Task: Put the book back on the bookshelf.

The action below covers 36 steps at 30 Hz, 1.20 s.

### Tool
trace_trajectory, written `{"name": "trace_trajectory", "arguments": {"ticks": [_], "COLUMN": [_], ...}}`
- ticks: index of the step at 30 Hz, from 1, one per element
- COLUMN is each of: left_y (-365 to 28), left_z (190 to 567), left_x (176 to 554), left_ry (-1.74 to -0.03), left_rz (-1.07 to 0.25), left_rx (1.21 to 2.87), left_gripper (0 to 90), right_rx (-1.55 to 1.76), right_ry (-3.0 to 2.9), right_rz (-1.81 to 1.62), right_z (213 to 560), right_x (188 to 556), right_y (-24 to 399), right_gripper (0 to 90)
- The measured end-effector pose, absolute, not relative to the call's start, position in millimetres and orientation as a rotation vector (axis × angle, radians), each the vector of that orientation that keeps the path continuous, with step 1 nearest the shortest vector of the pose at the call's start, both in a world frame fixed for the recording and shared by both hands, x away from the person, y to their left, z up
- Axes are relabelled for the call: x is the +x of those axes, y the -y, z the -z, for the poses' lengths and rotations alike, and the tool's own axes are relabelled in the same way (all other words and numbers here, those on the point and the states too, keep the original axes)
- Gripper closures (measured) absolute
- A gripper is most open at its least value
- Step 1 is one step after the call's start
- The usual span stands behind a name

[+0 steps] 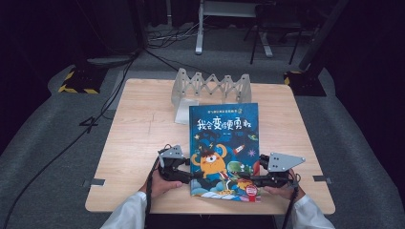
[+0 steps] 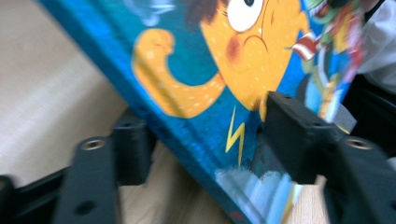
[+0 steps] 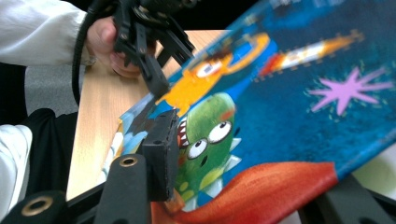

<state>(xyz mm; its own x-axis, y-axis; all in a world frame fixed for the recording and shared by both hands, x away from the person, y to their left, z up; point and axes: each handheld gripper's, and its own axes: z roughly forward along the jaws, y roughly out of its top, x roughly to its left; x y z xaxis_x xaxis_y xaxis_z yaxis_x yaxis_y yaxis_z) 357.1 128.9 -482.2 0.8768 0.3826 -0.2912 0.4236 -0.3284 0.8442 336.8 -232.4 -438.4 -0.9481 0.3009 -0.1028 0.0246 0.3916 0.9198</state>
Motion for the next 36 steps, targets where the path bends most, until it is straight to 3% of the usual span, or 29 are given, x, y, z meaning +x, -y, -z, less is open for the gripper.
{"name": "trace_trajectory", "arguments": {"ticks": [4,9,19,24,36], "left_y": [-129.8,-126.0,-102.9,-97.1,-91.7], "left_z": [474.3,468.4,454.0,453.9,449.5], "left_x": [346.5,334.9,333.6,330.8,318.1], "left_ry": [-0.544,-0.495,-0.407,-0.360,-0.277], "left_rz": [-0.049,-0.122,-0.153,-0.151,-0.197], "left_rx": [1.962,1.962,1.919,1.905,1.921], "left_gripper": [52.0,55.4,57.4,66.2,75.6], "right_rx": [0.312,0.352,0.397,0.444,0.533], "right_ry": [-2.390,-2.390,-2.359,-2.320,-2.285], "right_rz": [-1.571,-1.569,-1.539,-1.563,-1.517], "right_z": [439.6,443.2,453.8,455.9,459.8], "right_x": [336.2,336.8,330.1,328.1,314.6], "right_y": [236.8,243.1,255.6,265.0,286.8], "right_gripper": [54.5,54.3,54.4,59.0,55.7]}}
